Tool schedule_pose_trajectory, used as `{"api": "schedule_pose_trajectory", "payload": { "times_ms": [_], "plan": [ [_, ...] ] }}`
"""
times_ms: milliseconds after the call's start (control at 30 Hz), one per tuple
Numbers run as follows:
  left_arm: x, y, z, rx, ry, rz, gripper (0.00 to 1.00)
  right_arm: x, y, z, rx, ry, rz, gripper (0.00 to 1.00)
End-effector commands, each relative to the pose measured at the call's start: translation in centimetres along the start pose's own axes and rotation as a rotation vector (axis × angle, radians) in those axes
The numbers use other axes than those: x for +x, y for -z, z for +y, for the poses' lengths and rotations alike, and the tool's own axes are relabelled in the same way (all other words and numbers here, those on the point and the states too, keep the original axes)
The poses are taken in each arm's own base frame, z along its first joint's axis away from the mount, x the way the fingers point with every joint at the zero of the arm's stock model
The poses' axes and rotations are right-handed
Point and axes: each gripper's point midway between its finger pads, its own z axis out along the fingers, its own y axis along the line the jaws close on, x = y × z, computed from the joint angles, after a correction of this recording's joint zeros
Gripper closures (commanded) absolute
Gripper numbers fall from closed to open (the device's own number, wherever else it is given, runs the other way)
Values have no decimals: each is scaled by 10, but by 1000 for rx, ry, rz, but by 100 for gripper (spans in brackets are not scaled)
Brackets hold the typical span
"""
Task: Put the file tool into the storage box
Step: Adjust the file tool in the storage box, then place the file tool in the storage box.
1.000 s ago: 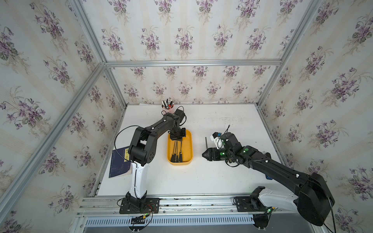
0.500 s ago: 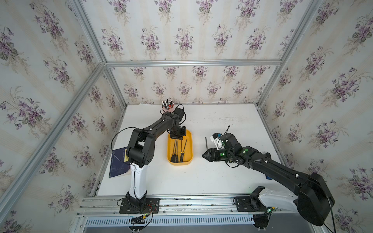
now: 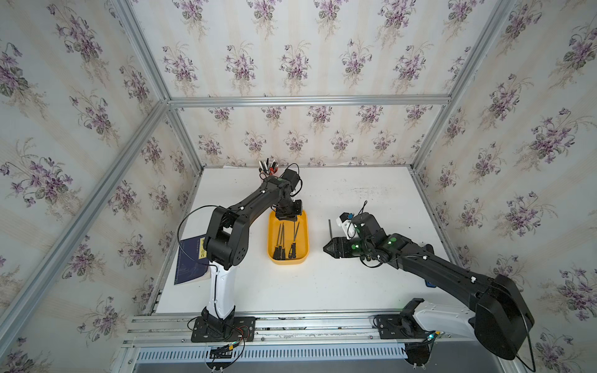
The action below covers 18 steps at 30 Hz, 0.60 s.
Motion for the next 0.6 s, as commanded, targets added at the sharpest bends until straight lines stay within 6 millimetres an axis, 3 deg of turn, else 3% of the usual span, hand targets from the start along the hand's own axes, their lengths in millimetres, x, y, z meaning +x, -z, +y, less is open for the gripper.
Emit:
{"api": "schedule_pose_trajectory", "payload": {
  "times_ms": [0,267,567],
  "plan": [
    [2,6,16,-69,-26,6,100,-2,0,2,-6,8,-8,27],
    [2,-5,34,-115,-8,19,100,-2,1,2,-6,9,-10,27],
    [-4,-14,33,-102,39,13,100,-2,1,1,-2,7,-8,27]
  ]
}}
